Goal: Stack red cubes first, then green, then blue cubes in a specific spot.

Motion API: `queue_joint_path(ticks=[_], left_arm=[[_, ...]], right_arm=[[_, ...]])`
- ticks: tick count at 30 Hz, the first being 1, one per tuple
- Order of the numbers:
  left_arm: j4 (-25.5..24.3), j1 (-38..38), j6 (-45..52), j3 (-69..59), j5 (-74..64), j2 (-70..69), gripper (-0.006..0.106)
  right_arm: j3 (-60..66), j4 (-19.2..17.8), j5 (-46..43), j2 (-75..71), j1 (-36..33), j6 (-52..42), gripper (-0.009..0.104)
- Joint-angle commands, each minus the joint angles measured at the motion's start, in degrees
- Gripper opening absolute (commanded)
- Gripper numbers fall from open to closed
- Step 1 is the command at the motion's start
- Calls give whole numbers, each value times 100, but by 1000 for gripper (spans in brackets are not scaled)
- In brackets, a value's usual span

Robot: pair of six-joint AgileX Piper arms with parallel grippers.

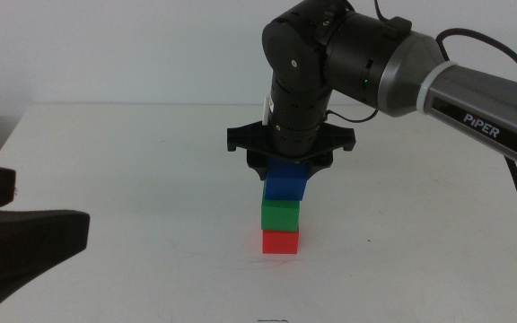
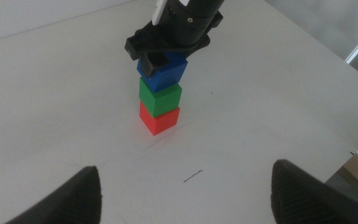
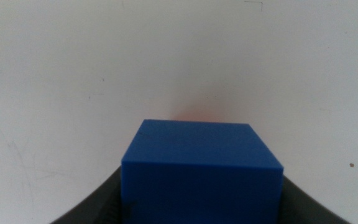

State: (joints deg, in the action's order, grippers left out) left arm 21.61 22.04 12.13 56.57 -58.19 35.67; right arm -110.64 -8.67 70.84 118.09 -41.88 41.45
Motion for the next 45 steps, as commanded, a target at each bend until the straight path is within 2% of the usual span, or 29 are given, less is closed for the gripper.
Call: queue_joint_path(ticks=[1, 2, 3, 8, 12, 15, 19, 24, 28, 31, 36, 40, 45], left_arm=[[163, 8, -2, 133, 352, 29, 94], [163, 8, -2, 133, 352, 29, 94], [163, 8, -2, 133, 352, 29, 94], [163, 8, -2, 133, 352, 29, 94], [163, 8, -2, 133, 352, 29, 94], [163, 8, -2, 133, 352, 29, 94], [163, 8, -2, 133, 352, 29, 94], [163, 8, -2, 133, 352, 29, 94], [163, 8, -2, 133, 352, 29, 94], [163, 8, -2, 133, 352, 29, 94], [163, 8, -2, 133, 352, 29, 94], [163, 8, -2, 133, 352, 29, 94], [163, 8, -2, 133, 352, 29, 94]], right_arm=[[-192, -159, 311, -323, -18, 39, 3], [-192, -155, 311, -323, -18, 40, 5], [-192, -117, 254, -323, -18, 34, 56], [-197, -90, 135, -434, -13, 34, 72], [-192, -12, 60, -918, 87, -111, 75], [-109, -279, 71, -1516, 139, -540, 75], [613, -213, -55, -2577, 296, -898, 75], [1998, -222, -839, -4228, 778, -1451, 75], [3335, -195, -1806, -5621, 1330, -2062, 75], [4350, 62, -2554, -6697, 1895, -2762, 75], [5913, 867, -3751, -8112, 2916, -3769, 75], [6786, 1318, -4212, -8806, 3435, -4186, 75], [7078, 1353, -4246, -8867, 3475, -4201, 75]])
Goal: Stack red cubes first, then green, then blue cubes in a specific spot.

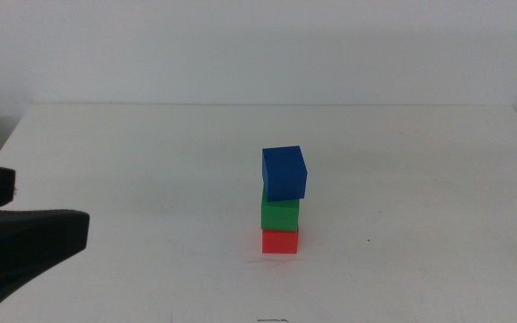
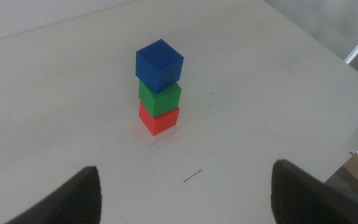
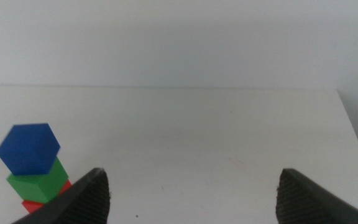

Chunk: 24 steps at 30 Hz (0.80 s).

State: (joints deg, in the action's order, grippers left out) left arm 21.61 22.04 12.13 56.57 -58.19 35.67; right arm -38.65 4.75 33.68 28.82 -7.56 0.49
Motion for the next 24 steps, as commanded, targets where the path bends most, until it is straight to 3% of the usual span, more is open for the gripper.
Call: queue_joint_path(ticks=[1, 6, 9, 16, 24], left_arm=[[163, 8, -2, 133, 352, 29, 94], [154, 8, -2, 133, 353, 29, 94], [-410, -66, -59, -201, 740, -373, 94], [-2253, -886, -864, -1386, 2486, -1332, 94], [-2089, -1760, -1379, -2475, 3525, -1708, 94]], right_arm=[[-128, -41, -573, 85, 43, -99, 75], [-134, -77, -588, 101, 38, -84, 75], [-127, -78, -582, 101, 38, -84, 75], [-127, -78, -582, 101, 38, -84, 75], [-127, -78, -582, 101, 38, -84, 75]])
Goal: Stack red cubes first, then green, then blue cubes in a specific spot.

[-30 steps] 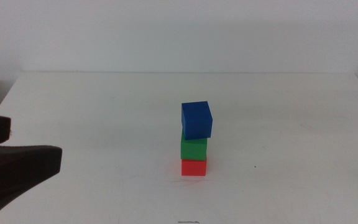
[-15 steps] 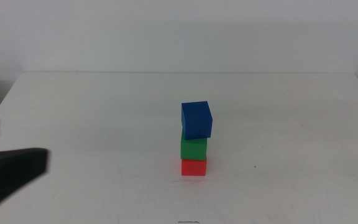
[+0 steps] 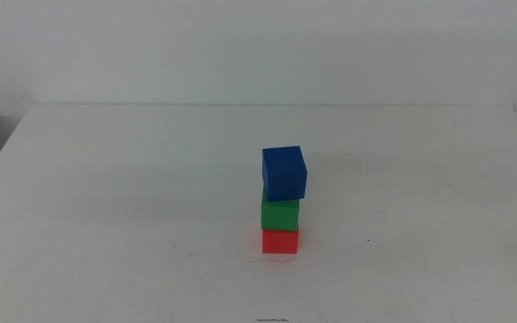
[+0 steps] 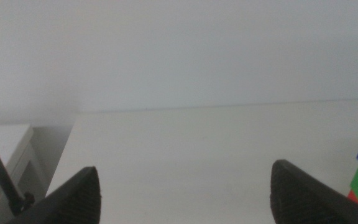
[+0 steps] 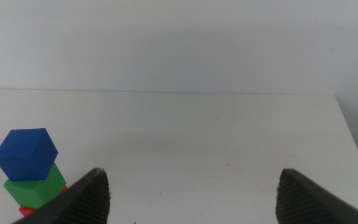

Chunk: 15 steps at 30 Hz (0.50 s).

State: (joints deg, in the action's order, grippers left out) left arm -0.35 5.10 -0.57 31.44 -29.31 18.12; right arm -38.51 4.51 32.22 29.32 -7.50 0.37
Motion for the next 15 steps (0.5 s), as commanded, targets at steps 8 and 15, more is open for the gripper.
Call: queue_joint_path(ticks=[8, 15], left_arm=[[-3, -80, -103, -258, 577, 47, 94], [-34, -82, -103, -354, 590, -46, 94]], right_arm=[[-142, -54, -436, 51, 32, -73, 75], [-142, -54, -436, 51, 32, -73, 75]])
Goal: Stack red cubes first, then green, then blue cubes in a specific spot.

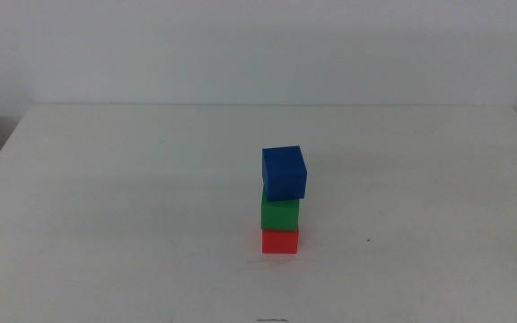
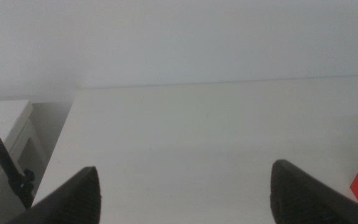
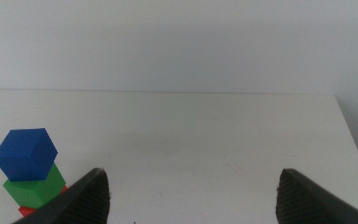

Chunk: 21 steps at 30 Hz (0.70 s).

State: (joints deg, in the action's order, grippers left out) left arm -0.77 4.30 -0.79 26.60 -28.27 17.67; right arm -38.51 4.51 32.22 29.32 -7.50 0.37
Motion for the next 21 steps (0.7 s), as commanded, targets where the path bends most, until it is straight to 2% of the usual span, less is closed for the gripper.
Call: queue_joint_path(ticks=[1, 8, 13, 16, 21], left_arm=[[8, -2, -81, 103, 479, -69, 94], [3, -7, -81, -499, 531, -518, 94], [77, -154, -81, -1324, 532, -1165, 94], [107, -184, -81, -1712, 532, -1526, 94], [140, -177, -81, -2106, 532, -1891, 94]], right_arm=[[-142, -54, -436, 51, 32, -73, 74], [32, -103, -455, -180, 40, -73, 74], [549, -100, -458, -1121, 103, -73, 74], [1153, -287, -539, -1686, 218, -73, 74], [2373, -451, -1384, -2280, 472, -73, 74]])
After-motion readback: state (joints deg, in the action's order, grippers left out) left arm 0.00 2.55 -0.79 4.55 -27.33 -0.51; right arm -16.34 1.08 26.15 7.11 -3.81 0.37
